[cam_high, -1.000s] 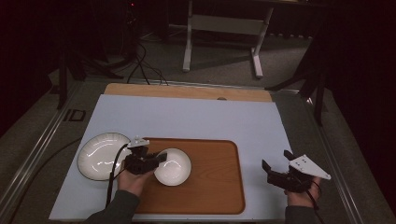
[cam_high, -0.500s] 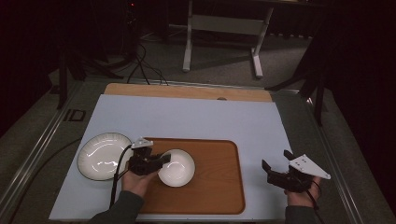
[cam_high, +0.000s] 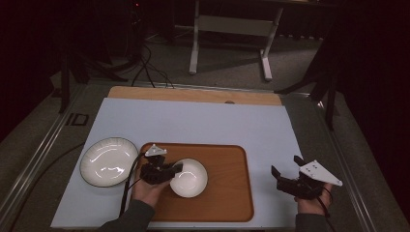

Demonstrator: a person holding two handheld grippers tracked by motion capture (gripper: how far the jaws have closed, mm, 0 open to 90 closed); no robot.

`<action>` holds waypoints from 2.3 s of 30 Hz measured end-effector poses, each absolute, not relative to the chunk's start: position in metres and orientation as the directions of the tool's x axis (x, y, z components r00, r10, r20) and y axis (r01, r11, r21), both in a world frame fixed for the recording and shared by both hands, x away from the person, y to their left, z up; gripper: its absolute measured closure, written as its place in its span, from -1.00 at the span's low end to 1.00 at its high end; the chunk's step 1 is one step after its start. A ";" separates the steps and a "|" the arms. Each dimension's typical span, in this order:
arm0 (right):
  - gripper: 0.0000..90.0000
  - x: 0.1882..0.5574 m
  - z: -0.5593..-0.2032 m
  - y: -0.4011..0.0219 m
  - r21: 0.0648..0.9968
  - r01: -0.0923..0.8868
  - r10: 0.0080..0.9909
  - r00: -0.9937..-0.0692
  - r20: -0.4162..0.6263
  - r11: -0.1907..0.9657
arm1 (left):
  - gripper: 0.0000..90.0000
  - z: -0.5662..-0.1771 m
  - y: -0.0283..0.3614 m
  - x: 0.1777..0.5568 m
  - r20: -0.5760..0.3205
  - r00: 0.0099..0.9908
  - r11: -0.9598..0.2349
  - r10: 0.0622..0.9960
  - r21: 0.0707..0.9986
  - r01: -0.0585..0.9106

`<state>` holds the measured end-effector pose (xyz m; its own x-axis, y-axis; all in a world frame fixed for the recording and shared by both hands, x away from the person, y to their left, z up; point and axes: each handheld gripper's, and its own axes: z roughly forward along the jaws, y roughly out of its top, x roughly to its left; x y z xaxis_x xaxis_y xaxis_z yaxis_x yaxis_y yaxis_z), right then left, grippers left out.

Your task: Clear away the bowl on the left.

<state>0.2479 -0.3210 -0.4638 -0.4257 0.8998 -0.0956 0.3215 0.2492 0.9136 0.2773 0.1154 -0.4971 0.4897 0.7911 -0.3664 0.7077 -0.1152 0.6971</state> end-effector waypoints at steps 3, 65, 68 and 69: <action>-0.75 0.248 -0.464 -0.321 0.913 0.321 0.900 -0.425 -0.096 0.249 | 0.72 -0.499 0.113 0.277 -0.366 0.489 -0.117 0.792 0.695 0.709; -0.75 0.250 -0.466 -0.323 0.912 0.332 0.903 -0.421 -0.086 0.242 | -0.15 -0.442 0.204 0.259 -0.056 0.277 -0.093 0.959 0.863 0.497; -0.71 0.251 -0.468 -0.323 0.908 0.341 0.902 -0.423 -0.083 0.243 | -0.19 -0.444 0.224 0.257 -0.048 0.200 -0.058 0.979 0.869 0.492; -0.71 0.252 -0.468 -0.323 0.907 0.340 0.900 -0.428 -0.085 0.248 | -0.20 -0.446 0.239 0.256 -0.072 0.169 -0.021 0.983 0.869 0.494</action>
